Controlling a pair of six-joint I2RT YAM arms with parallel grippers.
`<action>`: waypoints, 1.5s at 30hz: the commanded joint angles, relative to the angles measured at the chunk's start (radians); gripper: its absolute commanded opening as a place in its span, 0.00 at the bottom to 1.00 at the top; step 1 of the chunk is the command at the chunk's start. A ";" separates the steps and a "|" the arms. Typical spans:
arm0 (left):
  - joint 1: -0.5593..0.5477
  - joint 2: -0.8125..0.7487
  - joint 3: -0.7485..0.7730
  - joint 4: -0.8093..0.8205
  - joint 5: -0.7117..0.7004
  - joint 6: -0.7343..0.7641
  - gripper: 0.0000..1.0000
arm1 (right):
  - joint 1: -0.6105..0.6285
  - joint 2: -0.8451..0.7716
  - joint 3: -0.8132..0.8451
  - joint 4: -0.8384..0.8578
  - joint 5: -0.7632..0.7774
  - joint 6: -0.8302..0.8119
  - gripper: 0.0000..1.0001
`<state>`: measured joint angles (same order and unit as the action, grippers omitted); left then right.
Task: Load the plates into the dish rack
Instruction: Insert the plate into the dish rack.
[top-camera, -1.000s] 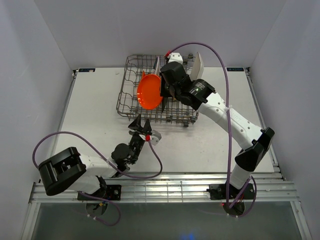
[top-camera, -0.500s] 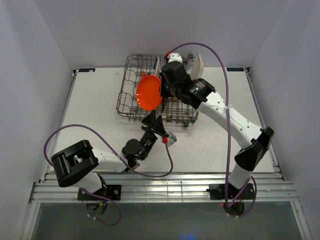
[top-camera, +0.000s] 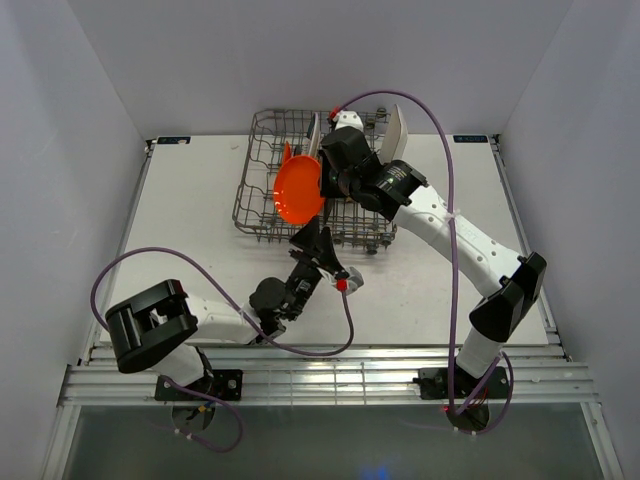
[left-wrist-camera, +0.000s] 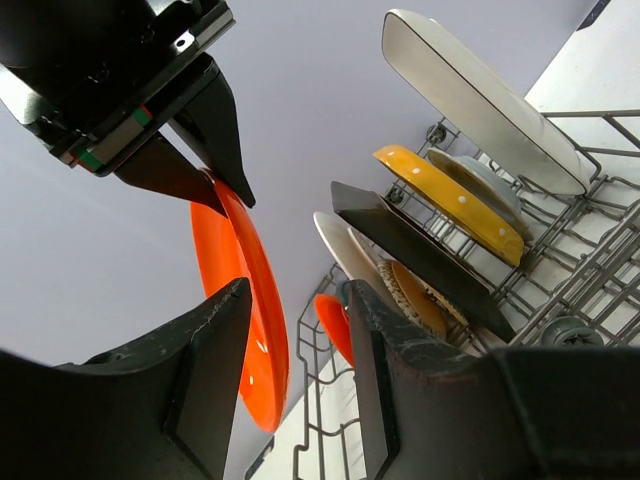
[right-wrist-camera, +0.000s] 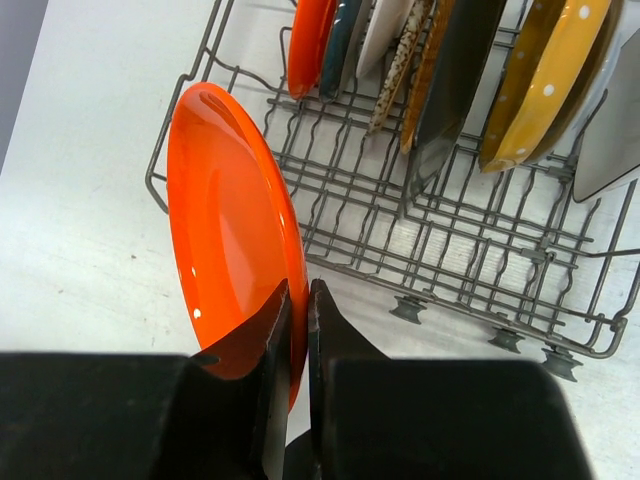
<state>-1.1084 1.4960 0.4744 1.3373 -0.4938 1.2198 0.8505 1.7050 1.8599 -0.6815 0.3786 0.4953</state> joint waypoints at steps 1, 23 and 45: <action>-0.018 -0.037 0.006 0.358 -0.002 0.012 0.54 | -0.016 -0.022 0.045 0.036 0.058 0.025 0.08; -0.027 -0.017 0.072 0.359 0.009 0.072 0.67 | -0.028 -0.067 -0.025 0.053 0.000 0.015 0.08; 0.045 0.041 0.121 0.358 -0.011 0.034 0.40 | -0.027 -0.145 -0.119 0.092 -0.081 0.011 0.08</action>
<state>-1.0744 1.5433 0.5591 1.3396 -0.4946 1.2667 0.8230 1.6005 1.7435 -0.6445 0.3107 0.5095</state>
